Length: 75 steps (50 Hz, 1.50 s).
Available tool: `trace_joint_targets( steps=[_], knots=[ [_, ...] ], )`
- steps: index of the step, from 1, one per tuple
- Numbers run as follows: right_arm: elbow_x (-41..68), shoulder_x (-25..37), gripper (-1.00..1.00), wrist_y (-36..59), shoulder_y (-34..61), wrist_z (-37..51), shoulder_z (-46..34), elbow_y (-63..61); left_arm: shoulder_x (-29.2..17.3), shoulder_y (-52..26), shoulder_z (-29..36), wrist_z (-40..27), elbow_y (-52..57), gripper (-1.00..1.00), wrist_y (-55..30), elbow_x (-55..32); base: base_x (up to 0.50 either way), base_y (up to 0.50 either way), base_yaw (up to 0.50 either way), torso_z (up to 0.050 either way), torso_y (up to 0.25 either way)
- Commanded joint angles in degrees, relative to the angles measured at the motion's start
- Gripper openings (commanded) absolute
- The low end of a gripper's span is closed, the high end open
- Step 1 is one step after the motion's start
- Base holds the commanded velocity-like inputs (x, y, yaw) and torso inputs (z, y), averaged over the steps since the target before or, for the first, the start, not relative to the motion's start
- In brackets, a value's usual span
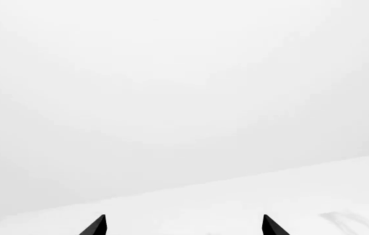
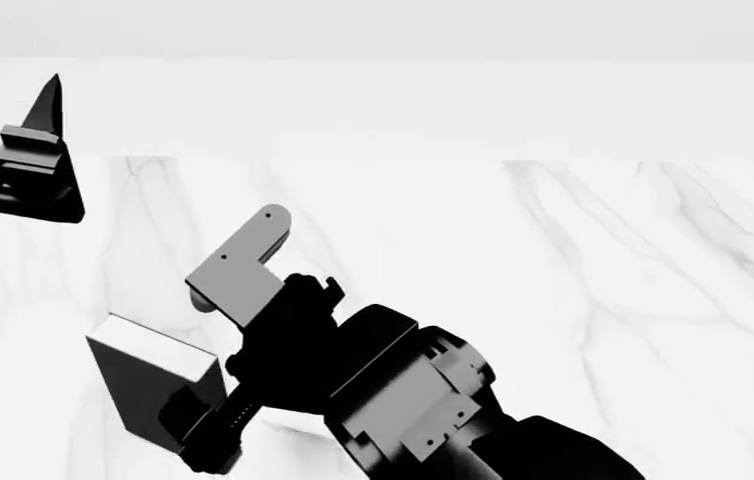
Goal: Pick up the book on the left and place it on top of the shelf.
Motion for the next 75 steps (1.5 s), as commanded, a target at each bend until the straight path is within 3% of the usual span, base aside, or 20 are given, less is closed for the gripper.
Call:
trace_joint_targets(
  steps=[1,14,15,38,67,75],
  knots=[
    [0.70,0.00,1.00,-0.39,0.19,-0.35,-0.46,-0.79,0.35,0.87,-0.97,0.58,-0.31,1.00,1.80,-0.89,0.00,0.00,0.00,0.000,0.000],
    [-0.57,0.00,1.00,-1.85,-0.89,-0.83,-0.69,-1.15,0.03,1.20,-0.75,0.51,0.09,1.00,2.17,-1.13,0.00,0.00,0.00,0.000,0.000],
    [-1.09,0.00,-1.00,-2.34,-1.15,-1.13,-0.83,-1.27,0.02,1.19,-0.75,0.48,0.10,1.00,2.18,-1.14,0.00,0.00,0.00,0.000,0.000],
    [-0.38,0.00,-1.00,-1.86,-0.96,-1.39,-0.47,-1.76,-0.30,1.44,-1.11,0.66,0.40,1.00,1.78,-2.30,0.00,0.00,0.00,0.000,0.000],
    [0.08,0.20,-1.00,-1.08,2.64,0.56,-0.12,-3.65,-1.39,0.81,-1.07,-0.37,3.09,1.00,-0.01,-3.15,0.00,0.00,0.00,0.000,0.221],
    [-3.39,8.71,-1.00,2.37,12.54,17.21,0.32,-15.81,-0.93,1.02,-2.83,-0.54,3.82,1.00,-0.29,-4.20,0.00,0.00,0.00,0.000,0.000]
  ],
)
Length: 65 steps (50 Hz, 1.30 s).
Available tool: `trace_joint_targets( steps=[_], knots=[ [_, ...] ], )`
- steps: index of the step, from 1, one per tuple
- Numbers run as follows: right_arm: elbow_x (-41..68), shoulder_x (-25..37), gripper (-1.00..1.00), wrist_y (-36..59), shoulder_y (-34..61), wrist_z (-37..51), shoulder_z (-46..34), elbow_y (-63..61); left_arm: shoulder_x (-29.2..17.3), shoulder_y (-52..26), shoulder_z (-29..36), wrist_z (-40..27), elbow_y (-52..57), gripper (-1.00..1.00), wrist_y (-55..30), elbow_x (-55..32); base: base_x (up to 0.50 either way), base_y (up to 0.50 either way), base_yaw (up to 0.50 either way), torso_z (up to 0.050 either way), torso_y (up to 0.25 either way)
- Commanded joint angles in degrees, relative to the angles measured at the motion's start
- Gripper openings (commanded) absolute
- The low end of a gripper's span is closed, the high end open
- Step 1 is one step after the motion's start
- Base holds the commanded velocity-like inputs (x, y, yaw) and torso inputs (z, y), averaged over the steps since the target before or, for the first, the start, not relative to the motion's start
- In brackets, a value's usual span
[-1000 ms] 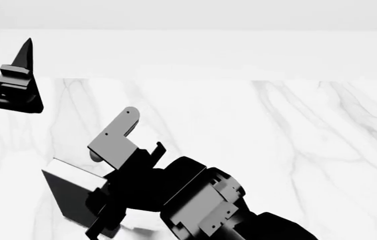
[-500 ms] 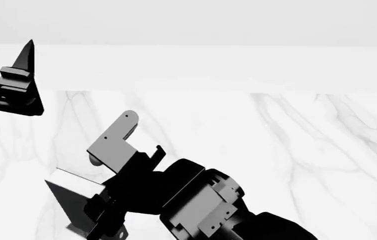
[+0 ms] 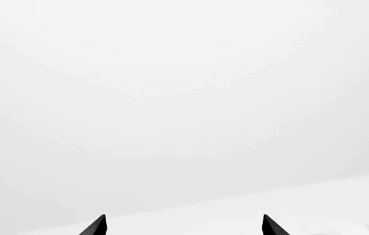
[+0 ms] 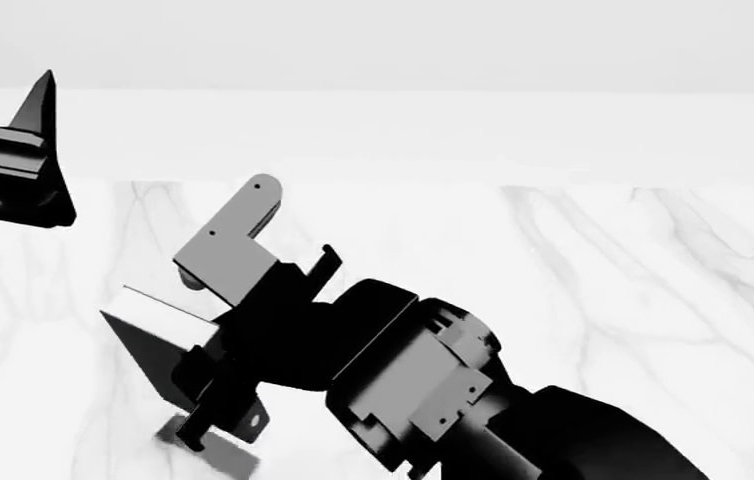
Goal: Pick up the book on the left and place it on top of the shelf.
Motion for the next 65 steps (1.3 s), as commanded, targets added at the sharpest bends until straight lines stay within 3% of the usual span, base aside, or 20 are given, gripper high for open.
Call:
trace_joint_targets(
  steps=[1,2,6,12,17,23,36,49,65],
  knots=[
    [-10.65,5.85,-1.00,0.06,9.18,17.53,0.27,-8.58,0.01,0.02,-0.78,-0.60,0.90,1.00,-0.49,-0.51,0.00,0.00,0.00,0.000,0.000],
    [-19.04,4.63,-1.00,-1.06,10.29,24.76,-4.33,-4.99,-0.02,0.03,-0.72,-0.68,0.87,1.00,-0.45,-0.45,0.00,0.00,0.00,0.000,0.000],
    [-28.21,3.47,-1.00,0.91,13.24,33.19,-9.82,-0.59,-0.04,0.11,-0.55,-0.76,0.72,1.00,-0.25,-0.43,0.00,0.00,0.00,0.000,0.000],
    [-32.37,1.73,-1.00,4.33,14.80,35.57,-13.04,4.81,-0.22,0.09,-0.51,-0.83,0.54,1.00,-0.12,-0.48,0.00,0.00,0.00,0.000,0.000],
    [-39.78,-2.86,-1.00,5.94,14.07,37.39,-15.76,20.97,-0.39,0.02,-0.99,-0.84,1.19,1.00,-0.45,-0.94,0.00,0.00,0.00,0.000,0.003],
    [-51.72,-2.37,-1.00,17.14,13.13,38.31,-11.88,27.21,-0.40,0.05,-1.18,-1.06,1.54,1.00,-0.60,-1.17,0.00,0.00,0.00,0.000,0.000],
    [-60.38,3.85,-1.00,31.18,13.32,35.93,-2.93,27.23,-0.30,-0.95,-0.56,-1.42,1.58,1.00,-1.12,-1.51,0.00,0.00,0.00,0.000,0.002],
    [-61.43,11.26,-1.00,43.98,11.76,32.36,1.23,27.23,-0.73,-0.31,-1.01,-1.76,2.62,1.00,-1.66,-2.05,0.00,0.00,0.00,0.000,0.002],
    [-61.60,18.03,-1.00,49.32,7.82,33.65,9.69,27.23,-1.03,0.54,-0.82,-2.00,2.53,1.00,-1.00,-2.15,0.00,0.00,0.00,0.000,0.001]
  ],
)
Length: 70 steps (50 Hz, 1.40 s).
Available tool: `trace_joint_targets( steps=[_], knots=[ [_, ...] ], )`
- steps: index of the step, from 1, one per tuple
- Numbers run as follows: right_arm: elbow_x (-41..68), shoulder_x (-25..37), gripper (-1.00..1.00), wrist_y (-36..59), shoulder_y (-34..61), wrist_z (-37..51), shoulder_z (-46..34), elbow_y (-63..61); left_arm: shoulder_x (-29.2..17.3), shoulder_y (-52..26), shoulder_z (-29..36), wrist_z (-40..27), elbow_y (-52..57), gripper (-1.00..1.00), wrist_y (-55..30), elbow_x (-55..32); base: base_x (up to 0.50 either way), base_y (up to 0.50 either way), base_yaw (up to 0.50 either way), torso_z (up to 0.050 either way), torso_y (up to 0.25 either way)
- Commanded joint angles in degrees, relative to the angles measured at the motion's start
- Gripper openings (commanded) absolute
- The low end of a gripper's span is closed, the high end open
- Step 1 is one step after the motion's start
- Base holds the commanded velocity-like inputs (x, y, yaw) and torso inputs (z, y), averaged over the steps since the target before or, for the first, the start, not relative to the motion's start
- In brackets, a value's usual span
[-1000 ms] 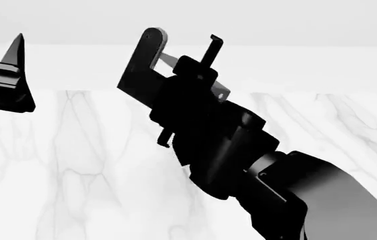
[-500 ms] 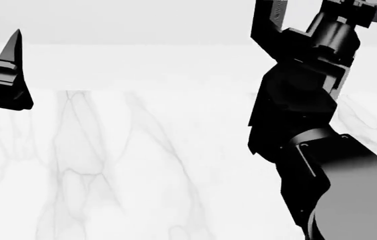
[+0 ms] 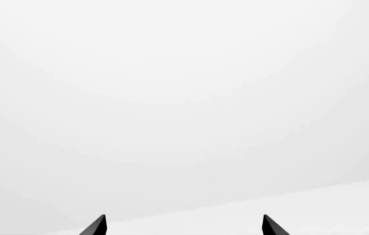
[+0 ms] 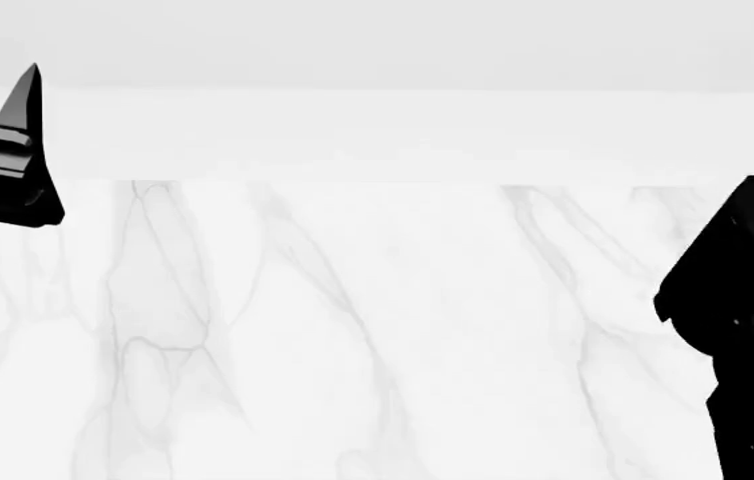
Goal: Pick up the book on the left and place it on top of the shelf.
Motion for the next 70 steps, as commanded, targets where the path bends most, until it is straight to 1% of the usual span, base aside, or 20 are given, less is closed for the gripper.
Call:
trace_joint_targets(
  steps=[1,7,20,41,42,61,63,65,66,69,70],
  knots=[
    [-7.92,4.71,-1.00,5.37,-2.33,1.90,-0.94,-0.01,-0.24,0.75,0.06,-0.14,-0.06,1.00,0.58,-0.07,0.00,0.00,0.00,0.000,0.000],
    [-7.70,6.39,-1.00,5.93,-4.72,2.91,2.96,-0.01,-0.33,0.29,0.18,-0.36,-0.08,1.00,0.21,-0.18,0.00,0.00,0.00,0.000,0.000],
    [-7.95,6.01,-1.00,5.93,-6.08,3.35,6.57,-0.01,-0.61,0.46,0.83,-0.42,-0.59,1.00,0.66,-0.19,0.00,0.00,0.00,0.000,0.002],
    [-8.17,5.43,-1.00,4.82,-6.95,4.12,9.04,-0.01,-0.95,0.53,0.80,-0.84,-0.30,1.00,0.40,-0.67,0.00,0.00,0.00,0.000,0.000],
    [-8.02,5.47,1.00,4.81,-7.06,4.41,9.61,-0.01,-1.00,0.56,0.64,-0.87,-0.16,1.00,0.31,-0.75,0.00,0.00,0.00,0.015,0.000],
    [-8.44,5.40,1.00,3.71,-7.48,6.72,10.67,-0.01,-1.16,0.74,1.18,-1.11,-0.72,1.00,1.02,-0.82,0.00,0.00,0.00,0.000,0.000],
    [-8.17,5.05,1.00,1.63,-7.44,6.30,11.30,-0.01,-1.21,0.85,1.29,-1.12,-0.75,1.00,1.16,-0.79,0.00,0.00,0.00,0.000,0.000],
    [-7.88,4.23,1.00,-3.39,-7.34,3.50,11.34,0.00,-1.20,0.88,1.33,-1.13,-0.95,1.00,1.31,-0.78,0.00,0.00,0.00,0.000,0.000],
    [-6.32,3.29,1.00,-6.04,-5.95,4.34,14.81,-0.01,-1.18,0.81,1.50,-1.13,-1.11,1.00,1.39,-0.73,0.00,0.00,0.00,0.000,0.000],
    [-6.88,1.72,1.00,-10.81,-4.17,2.63,16.54,-0.01,-1.17,0.67,1.81,-1.19,-1.19,1.00,1.39,-0.72,0.00,0.00,0.00,0.000,0.000],
    [-7.06,0.57,1.00,-14.14,-2.64,1.74,16.92,-0.01,-1.15,0.71,1.82,-1.17,-1.24,1.00,1.49,-0.74,0.00,0.00,0.00,0.000,0.000]
  ],
)
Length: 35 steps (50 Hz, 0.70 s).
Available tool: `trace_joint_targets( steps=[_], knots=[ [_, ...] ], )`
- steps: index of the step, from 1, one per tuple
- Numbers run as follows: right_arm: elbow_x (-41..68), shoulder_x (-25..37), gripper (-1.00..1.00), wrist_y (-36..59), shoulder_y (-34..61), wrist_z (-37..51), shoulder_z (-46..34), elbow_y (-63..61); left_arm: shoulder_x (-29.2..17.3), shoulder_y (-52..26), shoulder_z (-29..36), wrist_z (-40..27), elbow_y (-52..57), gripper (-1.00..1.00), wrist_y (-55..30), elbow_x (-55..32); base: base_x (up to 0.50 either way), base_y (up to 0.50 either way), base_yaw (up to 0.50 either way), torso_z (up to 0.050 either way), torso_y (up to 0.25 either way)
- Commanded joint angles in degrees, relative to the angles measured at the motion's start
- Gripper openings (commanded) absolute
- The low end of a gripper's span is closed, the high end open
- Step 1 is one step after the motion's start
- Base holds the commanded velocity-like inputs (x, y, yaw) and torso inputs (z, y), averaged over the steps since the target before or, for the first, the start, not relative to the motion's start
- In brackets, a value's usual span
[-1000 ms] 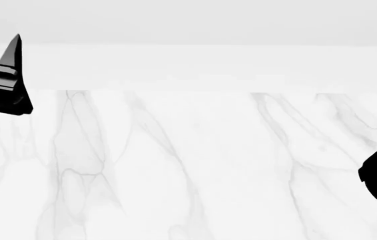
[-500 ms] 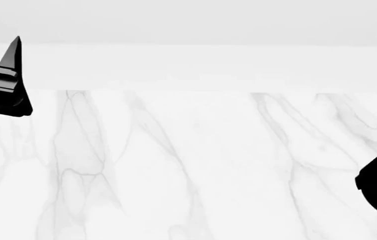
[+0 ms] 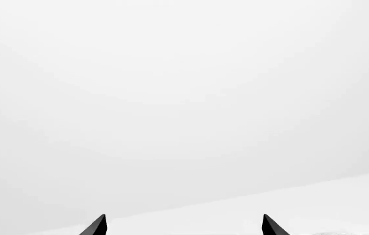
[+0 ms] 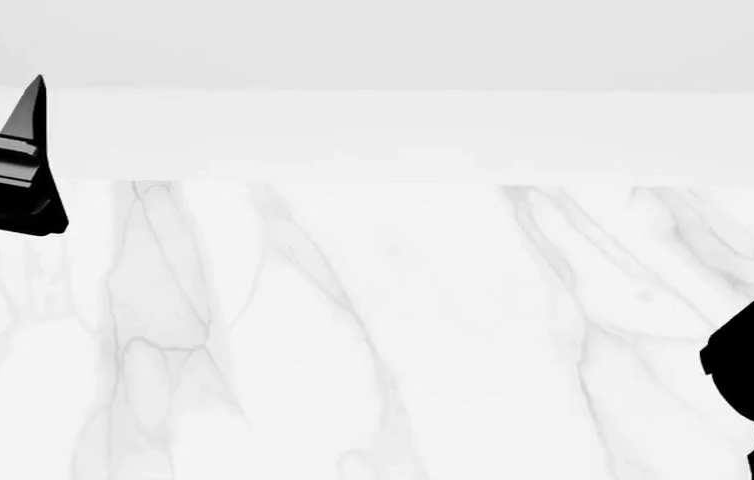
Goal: Pick up the book on the left and place it on top of the shelf.
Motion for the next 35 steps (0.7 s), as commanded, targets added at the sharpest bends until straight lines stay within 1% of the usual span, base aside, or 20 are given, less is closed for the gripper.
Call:
trace_joint_targets(
  steps=[1,3,4,8,9,13,25,30,33,35],
  knots=[
    [-6.67,-4.53,1.00,-16.21,4.61,-5.44,3.50,-0.01,-0.06,0.04,0.64,-0.07,-0.49,1.00,0.53,0.02,0.00,0.00,0.00,0.000,0.000],
    [-6.86,-5.59,1.00,-18.92,6.00,-6.04,3.91,-0.01,-0.08,0.16,0.66,-0.02,-0.79,1.00,0.84,0.07,0.00,0.00,0.00,0.000,0.000],
    [-6.74,-6.55,1.00,-22.11,7.07,-6.98,4.22,-0.02,-0.10,0.17,0.82,0.02,-1.03,1.00,1.03,0.16,0.00,0.00,0.00,0.000,0.000],
    [-8.83,-8.27,1.00,-24.63,8.02,-6.08,1.59,-0.02,-0.01,0.22,1.22,0.00,-1.42,1.00,1.42,0.28,0.00,0.00,0.00,0.000,0.000],
    [-8.13,-8.48,1.00,-25.11,8.26,-6.47,2.07,-0.02,-0.02,0.22,1.23,0.03,-1.41,1.00,1.42,0.21,0.00,0.00,0.00,0.000,0.000],
    [-8.46,-9.26,1.00,-25.95,8.59,-5.98,0.67,-0.02,-0.07,0.28,1.32,0.00,-1.63,1.00,1.53,0.19,0.00,0.00,0.00,0.000,0.000],
    [-7.78,-9.49,1.00,-26.06,8.33,-5.44,-0.34,-0.02,-0.19,0.34,1.22,-0.10,-1.77,1.00,1.85,-0.05,0.00,0.00,0.00,0.000,0.000],
    [-7.81,-10.00,1.00,-29.07,8.45,-3.39,-0.33,-0.01,-0.29,0.36,1.18,-0.23,-1.50,1.00,1.65,-0.24,0.00,0.00,0.00,0.000,0.000],
    [-6.04,-10.58,1.00,-33.28,8.49,-3.11,2.25,-0.02,-0.32,0.46,1.28,-0.22,-1.81,1.00,1.98,-0.16,0.00,0.00,0.00,0.000,0.000],
    [-3.44,-10.92,1.00,-38.40,8.07,-4.62,5.94,-0.03,-0.19,0.38,1.49,-0.26,-2.03,1.00,2.15,-0.11,0.00,0.00,0.00,0.000,0.000]
  ],
)
